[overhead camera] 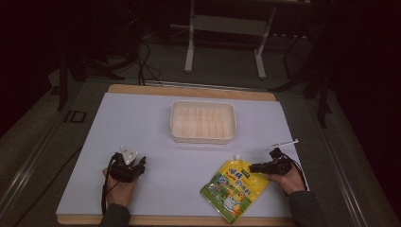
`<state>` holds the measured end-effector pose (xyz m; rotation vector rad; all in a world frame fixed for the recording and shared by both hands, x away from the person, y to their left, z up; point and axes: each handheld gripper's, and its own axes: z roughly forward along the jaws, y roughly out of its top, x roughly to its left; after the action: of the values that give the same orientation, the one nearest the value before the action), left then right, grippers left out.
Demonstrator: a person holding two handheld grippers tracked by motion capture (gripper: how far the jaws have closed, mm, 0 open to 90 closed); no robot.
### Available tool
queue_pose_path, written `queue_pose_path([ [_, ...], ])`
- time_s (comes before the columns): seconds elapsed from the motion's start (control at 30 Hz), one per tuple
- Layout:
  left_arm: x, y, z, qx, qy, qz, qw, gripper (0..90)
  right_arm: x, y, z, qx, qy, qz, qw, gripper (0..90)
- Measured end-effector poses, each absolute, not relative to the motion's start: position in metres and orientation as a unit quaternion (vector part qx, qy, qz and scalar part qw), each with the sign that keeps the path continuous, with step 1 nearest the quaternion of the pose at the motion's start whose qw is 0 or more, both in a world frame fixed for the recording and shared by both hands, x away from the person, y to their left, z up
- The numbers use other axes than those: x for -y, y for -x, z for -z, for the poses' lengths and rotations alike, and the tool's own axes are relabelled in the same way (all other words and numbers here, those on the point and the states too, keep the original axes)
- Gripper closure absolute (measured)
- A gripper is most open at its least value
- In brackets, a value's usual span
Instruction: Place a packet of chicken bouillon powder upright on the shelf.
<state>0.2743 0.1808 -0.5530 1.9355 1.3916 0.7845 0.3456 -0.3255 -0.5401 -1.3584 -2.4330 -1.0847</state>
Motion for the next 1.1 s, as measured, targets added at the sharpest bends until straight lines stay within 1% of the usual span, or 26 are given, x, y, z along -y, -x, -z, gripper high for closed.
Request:
queue_pose_path([
  [0.07,-0.181,-0.274,0.553,-0.527,-0.733,-0.297,0.310,52.3,0.324,-0.346,0.539,0.816,0.451,0.354,0.077,81.9],
  [0.13,-0.181,-0.274,0.553,-0.527,-0.733,-0.297,0.310,52.3,0.322,-0.345,0.539,0.823,0.445,0.344,0.078,87.8],
  [0.2,-0.181,-0.274,0.553,-0.527,-0.733,-0.297,0.311,52.3,0.321,-0.345,0.539,0.826,0.443,0.340,0.081,90.0],
  [0.43,-0.180,-0.274,0.553,-0.527,-0.733,-0.298,0.310,52.4,0.324,-0.343,0.532,0.815,0.442,0.364,0.084,90.0],
  [0.47,-0.180,-0.274,0.553,-0.527,-0.733,-0.298,0.311,52.4,0.326,-0.342,0.524,0.807,0.442,0.382,0.085,90.0],
  [0.73,-0.181,-0.274,0.553,-0.528,-0.732,-0.297,0.311,52.4,0.323,-0.343,0.500,0.801,0.427,0.413,0.074,90.0],
  [0.87,-0.181,-0.274,0.553,-0.528,-0.733,-0.297,0.310,52.3,0.322,-0.343,0.481,0.798,0.417,0.430,0.060,90.0],
  [1.1,-0.180,-0.275,0.553,-0.528,-0.732,-0.297,0.310,52.3,0.324,-0.345,0.445,0.797,0.406,0.447,0.022,90.0],
])
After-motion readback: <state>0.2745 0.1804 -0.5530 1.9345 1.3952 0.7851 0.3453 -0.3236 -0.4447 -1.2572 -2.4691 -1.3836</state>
